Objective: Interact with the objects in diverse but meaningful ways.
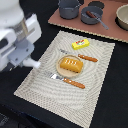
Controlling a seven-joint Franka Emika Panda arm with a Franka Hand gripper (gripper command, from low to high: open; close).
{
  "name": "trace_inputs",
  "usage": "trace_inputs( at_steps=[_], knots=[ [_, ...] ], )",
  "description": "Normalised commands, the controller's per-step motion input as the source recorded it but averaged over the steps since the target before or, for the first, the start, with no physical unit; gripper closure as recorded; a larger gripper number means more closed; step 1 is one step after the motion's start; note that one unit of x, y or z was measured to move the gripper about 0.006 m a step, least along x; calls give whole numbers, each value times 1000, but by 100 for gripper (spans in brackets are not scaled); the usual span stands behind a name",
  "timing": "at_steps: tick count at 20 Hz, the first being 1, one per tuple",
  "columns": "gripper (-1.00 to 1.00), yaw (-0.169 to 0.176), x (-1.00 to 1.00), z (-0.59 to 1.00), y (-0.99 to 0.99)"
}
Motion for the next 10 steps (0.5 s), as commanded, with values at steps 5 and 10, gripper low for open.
trace_inputs(
  at_steps=[5,10],
  knots=[
    [100,0,562,999,923],
    [100,0,553,986,923]
  ],
)
